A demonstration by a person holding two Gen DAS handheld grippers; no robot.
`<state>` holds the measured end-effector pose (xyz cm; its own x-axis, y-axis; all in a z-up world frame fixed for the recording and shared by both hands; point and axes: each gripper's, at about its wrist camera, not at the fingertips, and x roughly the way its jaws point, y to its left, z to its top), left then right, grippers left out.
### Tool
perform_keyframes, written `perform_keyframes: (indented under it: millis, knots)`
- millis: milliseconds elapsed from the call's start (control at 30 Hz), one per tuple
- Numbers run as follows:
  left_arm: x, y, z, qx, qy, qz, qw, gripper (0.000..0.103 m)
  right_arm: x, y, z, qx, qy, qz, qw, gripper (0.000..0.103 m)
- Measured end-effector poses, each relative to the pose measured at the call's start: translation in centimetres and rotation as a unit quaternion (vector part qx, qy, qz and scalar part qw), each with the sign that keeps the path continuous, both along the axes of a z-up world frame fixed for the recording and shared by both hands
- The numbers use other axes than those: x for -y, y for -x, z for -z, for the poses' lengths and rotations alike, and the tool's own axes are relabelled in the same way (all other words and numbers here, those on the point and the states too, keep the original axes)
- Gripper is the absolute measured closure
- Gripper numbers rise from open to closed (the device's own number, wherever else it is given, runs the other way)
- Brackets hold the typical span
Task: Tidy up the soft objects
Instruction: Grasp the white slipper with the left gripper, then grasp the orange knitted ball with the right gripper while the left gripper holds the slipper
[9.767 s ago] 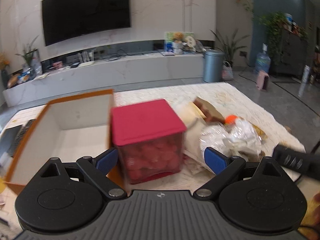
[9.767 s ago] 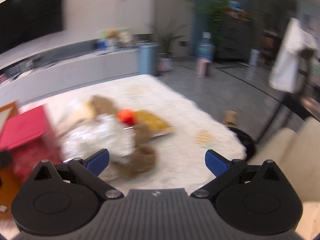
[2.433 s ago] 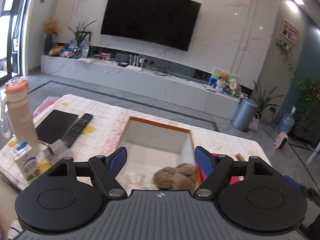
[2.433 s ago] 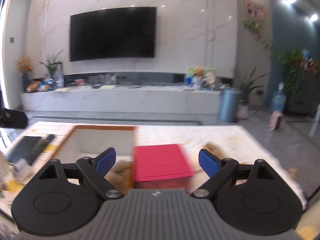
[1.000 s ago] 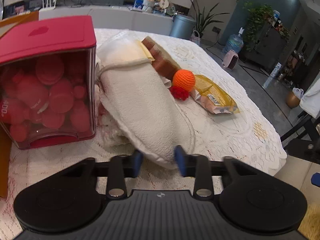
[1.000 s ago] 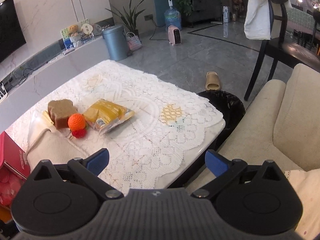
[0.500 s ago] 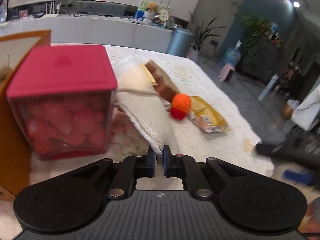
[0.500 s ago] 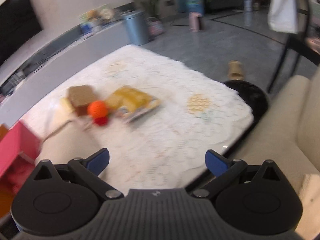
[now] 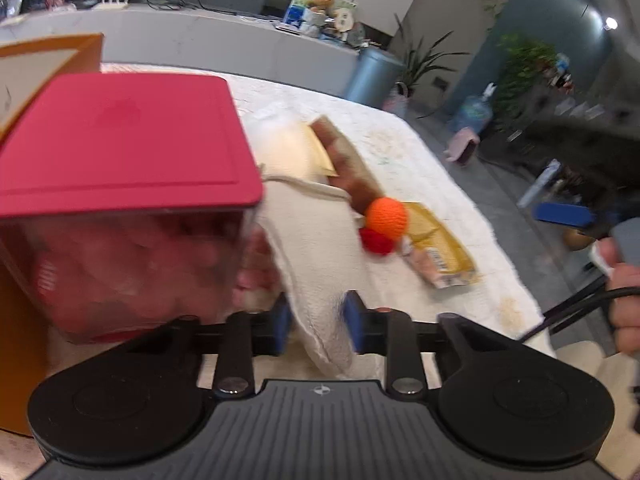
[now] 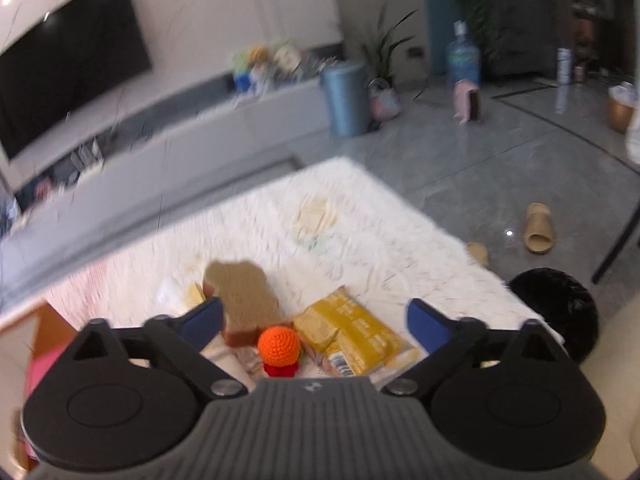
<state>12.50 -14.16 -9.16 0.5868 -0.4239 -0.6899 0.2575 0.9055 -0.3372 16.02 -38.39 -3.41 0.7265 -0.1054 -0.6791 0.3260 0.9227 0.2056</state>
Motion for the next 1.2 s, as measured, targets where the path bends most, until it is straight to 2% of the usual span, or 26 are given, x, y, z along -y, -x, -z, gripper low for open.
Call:
perform_keyframes:
  millis: [67, 100, 167, 200, 267, 333, 433, 533, 600, 667, 733, 800, 933, 1100, 1200]
  knots:
    - [-0.1, 0.1, -0.2, 0.010, -0.003, 0.002, 0.9999, 0.085, 0.2, -0.7, 2.3, 0.006, -0.025, -0.021, 0.999, 0.030]
    - [-0.2, 0.1, -0.4, 0.016, -0.004, 0.004, 0.9999, 0.086, 0.4, -1.2, 3.5, 0.006, -0.044, -0.025, 0.999, 0.033]
    - [-0.2, 0.3, -0.6, 0.024, -0.008, -0.001, 0.9997, 0.088, 1.1, -2.2, 5.9, -0.009, -0.087, -0.023, 0.996, 0.049]
    - [-0.3, 0.4, -0.7, 0.025, -0.008, -0.007, 0.9996, 0.089, 1.4, -2.6, 6.9, -0.020, -0.107, -0.020, 0.994, 0.052]
    - [-0.4, 0.4, -0.6, 0.018, -0.004, -0.019, 0.9996, 0.090, 1.8, -3.0, 8.1, -0.024, -0.137, -0.013, 0.990, 0.054]
    - [-0.4, 0.4, -0.5, 0.010, -0.008, -0.030, 0.9995, 0.090, 1.8, -3.2, 8.4, -0.007, -0.144, -0.015, 0.989, 0.054]
    - [0.1, 0.5, -0.4, 0.015, -0.027, -0.025, 0.9992, 0.089, 1.2, -3.5, 8.3, 0.016, -0.119, -0.020, 0.993, 0.054]
    - [0.1, 0.8, -0.2, 0.016, -0.037, -0.032, 0.9987, 0.086, 0.2, -4.3, 8.7, 0.007, -0.092, -0.034, 0.995, 0.054]
    - [-0.1, 1.0, -0.3, 0.012, -0.035, -0.039, 0.9986, 0.084, -0.5, -4.8, 9.3, -0.012, -0.067, -0.043, 0.997, 0.057]
    - [-0.2, 1.2, -0.3, 0.013, -0.033, -0.039, 0.9986, 0.084, -0.9, -4.7, 9.4, -0.008, -0.056, -0.054, 0.997, 0.064]
    - [-0.2, 1.4, -0.4, 0.018, -0.039, -0.038, 0.9984, 0.085, -1.1, -4.4, 8.7, -0.024, -0.034, -0.057, 0.997, 0.064]
    - [-0.3, 1.7, -0.5, 0.023, -0.045, -0.034, 0.9982, 0.085, -1.7, -3.9, 7.5, -0.072, 0.014, -0.050, 0.996, 0.064]
    - [-0.3, 2.1, -1.1, 0.029, -0.050, -0.022, 0.9981, 0.086, -2.2, -0.1, 5.3, -0.065, 0.076, -0.107, 0.989, 0.065]
    - [0.2, 2.2, -0.9, 0.038, -0.039, 0.033, 0.9980, 0.085, -0.8, 1.0, 7.3, -0.118, 0.048, -0.130, 0.983, 0.064]
    - [0.4, 2.1, -0.3, 0.040, -0.022, 0.044, 0.9980, 0.084, -0.9, 0.7, 7.6, -0.122, 0.040, -0.130, 0.983, 0.062]
